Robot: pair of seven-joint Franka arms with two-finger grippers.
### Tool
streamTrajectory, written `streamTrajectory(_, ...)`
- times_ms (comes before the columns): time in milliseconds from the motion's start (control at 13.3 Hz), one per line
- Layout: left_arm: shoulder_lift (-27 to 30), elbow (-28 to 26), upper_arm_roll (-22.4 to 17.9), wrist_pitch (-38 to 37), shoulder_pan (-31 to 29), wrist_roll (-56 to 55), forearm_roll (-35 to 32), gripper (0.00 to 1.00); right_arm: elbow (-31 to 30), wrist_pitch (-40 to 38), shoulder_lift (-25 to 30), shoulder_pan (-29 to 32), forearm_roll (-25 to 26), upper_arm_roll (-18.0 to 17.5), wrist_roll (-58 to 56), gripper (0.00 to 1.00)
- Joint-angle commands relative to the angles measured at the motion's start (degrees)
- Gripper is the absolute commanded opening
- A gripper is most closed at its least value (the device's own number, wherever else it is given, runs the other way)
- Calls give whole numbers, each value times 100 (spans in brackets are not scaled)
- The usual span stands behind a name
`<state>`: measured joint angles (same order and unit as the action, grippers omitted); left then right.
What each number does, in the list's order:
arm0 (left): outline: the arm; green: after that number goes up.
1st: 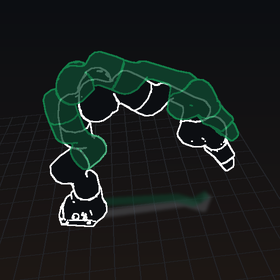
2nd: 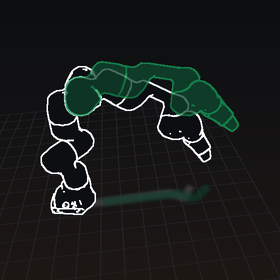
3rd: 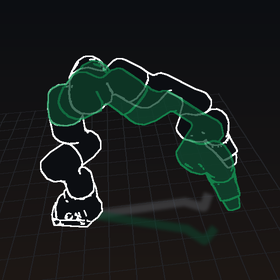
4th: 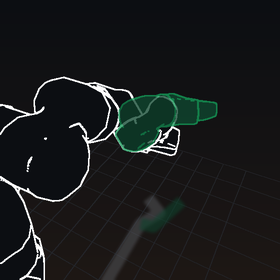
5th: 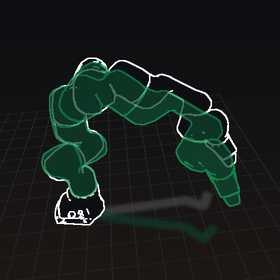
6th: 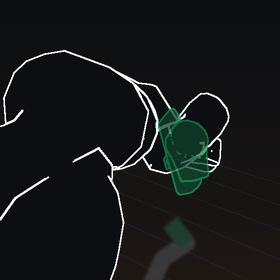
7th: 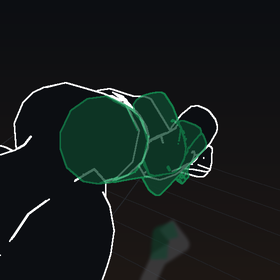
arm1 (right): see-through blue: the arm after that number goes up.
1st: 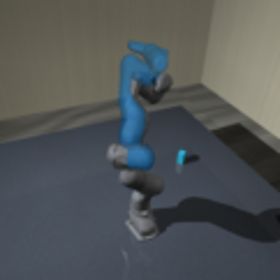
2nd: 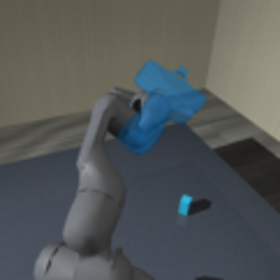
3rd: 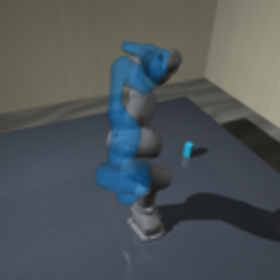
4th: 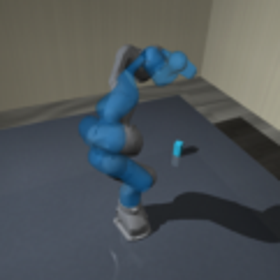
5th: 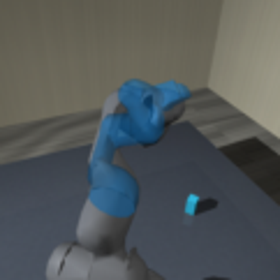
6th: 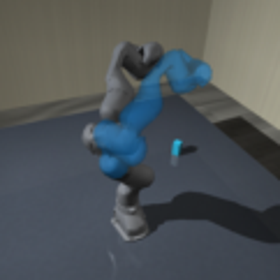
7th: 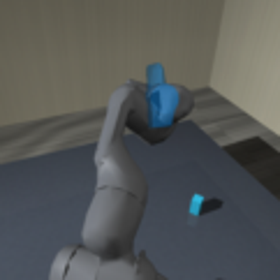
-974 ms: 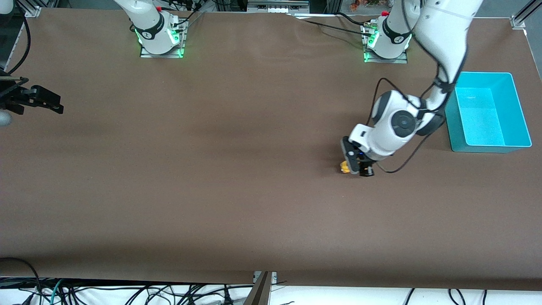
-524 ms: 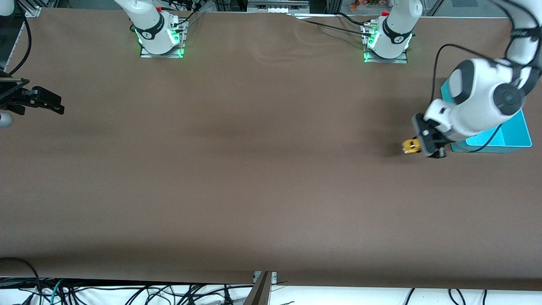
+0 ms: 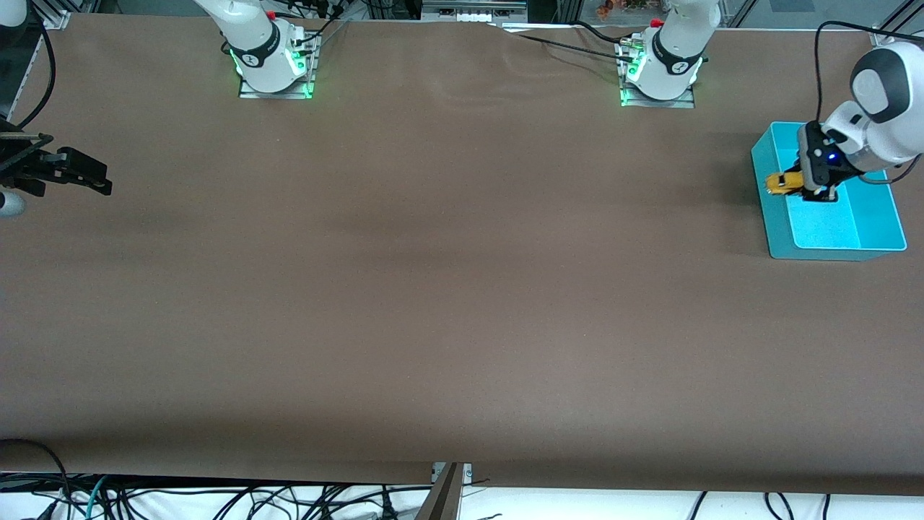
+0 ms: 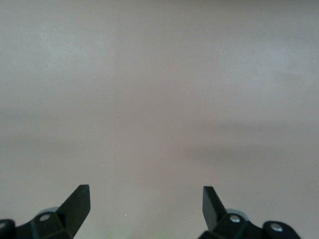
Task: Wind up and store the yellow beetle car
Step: 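Carry the car with the left gripper over the cyan box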
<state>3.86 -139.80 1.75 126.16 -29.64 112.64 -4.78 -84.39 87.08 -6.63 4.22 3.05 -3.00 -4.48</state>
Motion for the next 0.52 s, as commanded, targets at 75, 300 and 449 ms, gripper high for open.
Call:
streamTrajectory(75, -279, -118, -481, 267, -488, 1143, -436, 0, -24, -6, 48, -1, -68, -16, 88, 100)
streamTrajectory(300, -806, -127, -544, 890, -849, 1718, -436, 0, -24, -6, 48, -1, -68, -8, 88, 100)
streamTrajectory(449, -1096, -127, -544, 1164, -1034, 1727, -593, 0, -24, 2, 48, 8, -68, -8, 88, 100)
